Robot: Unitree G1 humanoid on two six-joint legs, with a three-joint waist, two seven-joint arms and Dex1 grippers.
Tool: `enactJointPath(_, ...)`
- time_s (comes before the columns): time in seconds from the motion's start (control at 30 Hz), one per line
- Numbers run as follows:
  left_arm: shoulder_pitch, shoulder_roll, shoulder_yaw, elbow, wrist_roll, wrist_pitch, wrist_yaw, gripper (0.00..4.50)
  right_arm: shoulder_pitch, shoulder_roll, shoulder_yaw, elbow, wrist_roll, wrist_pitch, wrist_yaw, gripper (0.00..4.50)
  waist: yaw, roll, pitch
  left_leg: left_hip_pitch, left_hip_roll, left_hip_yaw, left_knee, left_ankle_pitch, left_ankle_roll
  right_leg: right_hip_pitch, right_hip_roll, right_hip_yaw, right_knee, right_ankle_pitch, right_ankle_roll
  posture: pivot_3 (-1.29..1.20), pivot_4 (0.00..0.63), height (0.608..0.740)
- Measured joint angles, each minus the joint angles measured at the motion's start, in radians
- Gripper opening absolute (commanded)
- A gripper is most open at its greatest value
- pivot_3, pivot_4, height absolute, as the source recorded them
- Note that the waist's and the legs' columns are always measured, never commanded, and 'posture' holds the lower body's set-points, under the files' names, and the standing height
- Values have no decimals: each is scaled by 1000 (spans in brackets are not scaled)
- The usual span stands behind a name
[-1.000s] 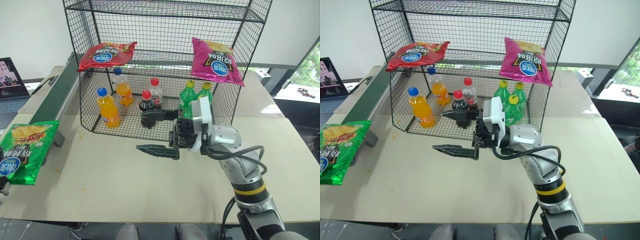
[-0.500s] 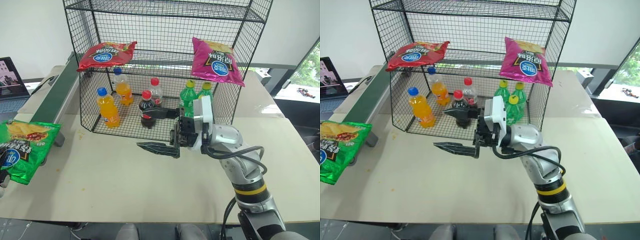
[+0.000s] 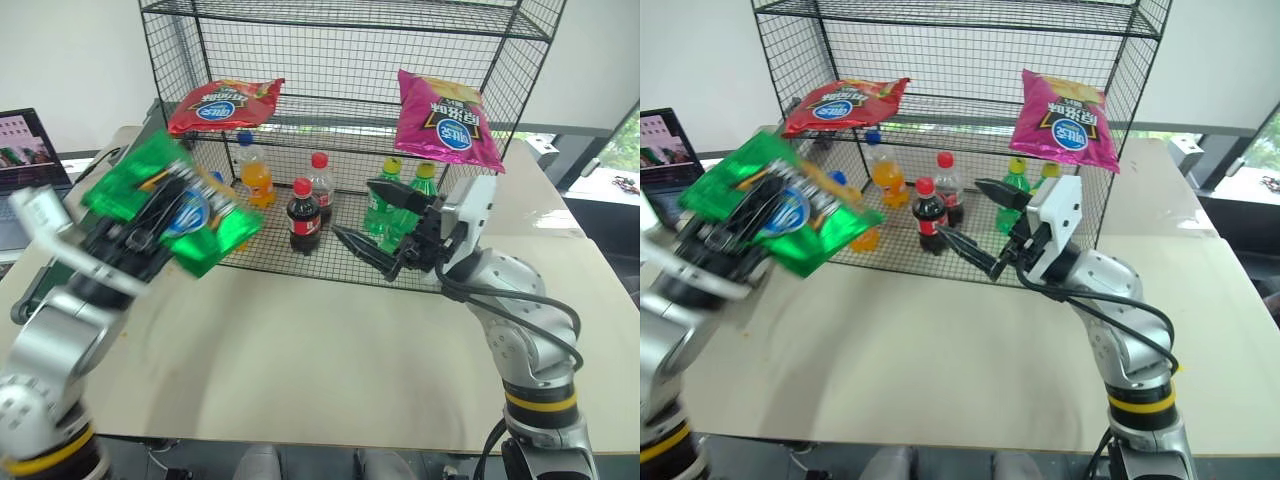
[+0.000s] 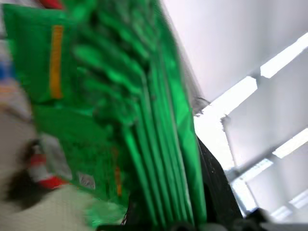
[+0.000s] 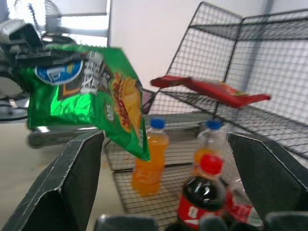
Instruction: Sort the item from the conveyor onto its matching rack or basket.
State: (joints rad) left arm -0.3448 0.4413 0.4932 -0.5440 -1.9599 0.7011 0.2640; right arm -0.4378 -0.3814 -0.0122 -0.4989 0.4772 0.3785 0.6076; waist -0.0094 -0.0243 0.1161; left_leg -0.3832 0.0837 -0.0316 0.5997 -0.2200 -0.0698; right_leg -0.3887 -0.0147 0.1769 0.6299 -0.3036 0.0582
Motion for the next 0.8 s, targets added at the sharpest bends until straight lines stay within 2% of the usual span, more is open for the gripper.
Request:
enactJointPath(0.1,-198,-66,-93,67,-5,30,9,36,4,6,-3,-47,-30,-1,-60,4500,-1,0,0,-1,-1,0,5,0,1,1,0,1,-1,1,1,0,150,740)
enactJointPath(0.23,-473,-141,-169,347,-5,98,-17,36,15,13,-4,-96,-102,-6,-146,4500,-3,0,0,-2,-2,-2,6,0,1,1,0,0,-1,1,2,0,150,740)
enactJointPath(0.3,-543,-149,-186,446,-5,106,-39,36,13,17,-6,-119,-114,-5,-180,4500,-6,1,-1,-2,-2,-2,6,0,1,1,0,0,-1,1,2,0,150,740)
enactJointPath(0.37,-585,-153,-194,566,0,105,-67,36,12,17,-10,-149,-126,1,-216,4500,-8,4,-2,-2,-2,-2,5,0,1,1,0,0,-1,1,2,0,150,740)
enactJointPath(0.43,-577,-174,-195,731,68,95,-98,36,15,15,-22,-188,-144,22,-256,4500,-7,6,-1,-1,-2,-2,5,0,1,1,0,0,-1,1,1,0,150,740)
enactJointPath(0.53,-546,-202,-193,873,162,68,-107,36,27,11,-27,-215,-154,43,-285,4500,-5,6,-1,-3,-2,-2,6,1,0,0,0,0,-1,1,2,0,150,740)
enactJointPath(0.67,-562,-269,-156,922,228,23,-91,36,29,0,-25,-232,-170,63,-296,4500,3,5,0,-5,-2,-3,6,1,0,0,0,0,-2,1,2,0,150,740)
enactJointPath(0.8,-625,-335,-103,928,234,-36,-35,36,29,-2,-17,-233,-189,72,-305,4500,8,5,0,-5,-2,-3,7,1,0,0,0,0,-2,1,2,0,150,740)
